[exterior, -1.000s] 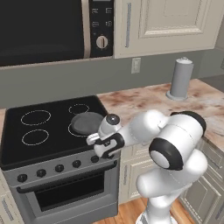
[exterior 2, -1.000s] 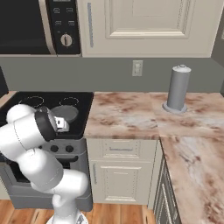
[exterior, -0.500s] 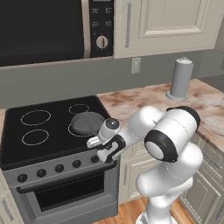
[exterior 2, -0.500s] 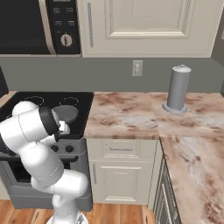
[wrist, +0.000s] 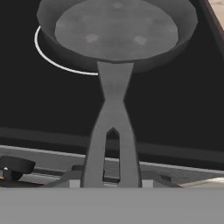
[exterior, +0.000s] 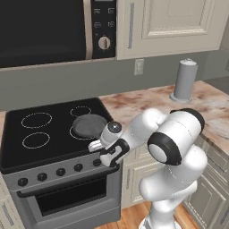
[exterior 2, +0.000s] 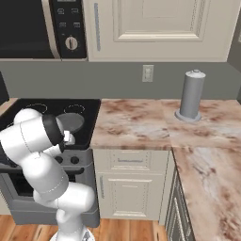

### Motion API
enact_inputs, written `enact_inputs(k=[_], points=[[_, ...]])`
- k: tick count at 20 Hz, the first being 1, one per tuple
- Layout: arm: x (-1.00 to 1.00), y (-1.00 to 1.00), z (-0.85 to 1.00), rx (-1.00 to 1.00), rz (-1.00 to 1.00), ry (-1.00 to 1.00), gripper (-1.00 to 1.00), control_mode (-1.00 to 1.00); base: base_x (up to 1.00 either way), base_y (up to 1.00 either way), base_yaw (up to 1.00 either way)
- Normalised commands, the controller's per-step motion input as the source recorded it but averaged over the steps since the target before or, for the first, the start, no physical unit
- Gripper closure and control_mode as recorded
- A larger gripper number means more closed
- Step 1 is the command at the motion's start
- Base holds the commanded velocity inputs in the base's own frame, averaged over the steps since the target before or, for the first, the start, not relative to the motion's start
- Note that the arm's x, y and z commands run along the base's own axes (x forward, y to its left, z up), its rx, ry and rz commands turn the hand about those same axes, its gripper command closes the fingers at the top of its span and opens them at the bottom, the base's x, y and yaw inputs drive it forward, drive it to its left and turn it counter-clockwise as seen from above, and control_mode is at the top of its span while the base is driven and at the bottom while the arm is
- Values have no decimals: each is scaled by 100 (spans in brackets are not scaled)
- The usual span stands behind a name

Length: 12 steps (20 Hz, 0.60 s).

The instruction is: Move the pot and pan from the stove into the sink.

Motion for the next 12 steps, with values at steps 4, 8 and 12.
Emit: enact_inputs(k=[4, 8, 12], points=[[7, 0, 0, 0, 0, 0, 100, -100, 0, 0, 0], [9, 0, 12, 0, 0, 2, 100, -100, 0, 0, 0], [1, 0, 45, 1, 0, 2, 100, -100, 0, 0, 0]])
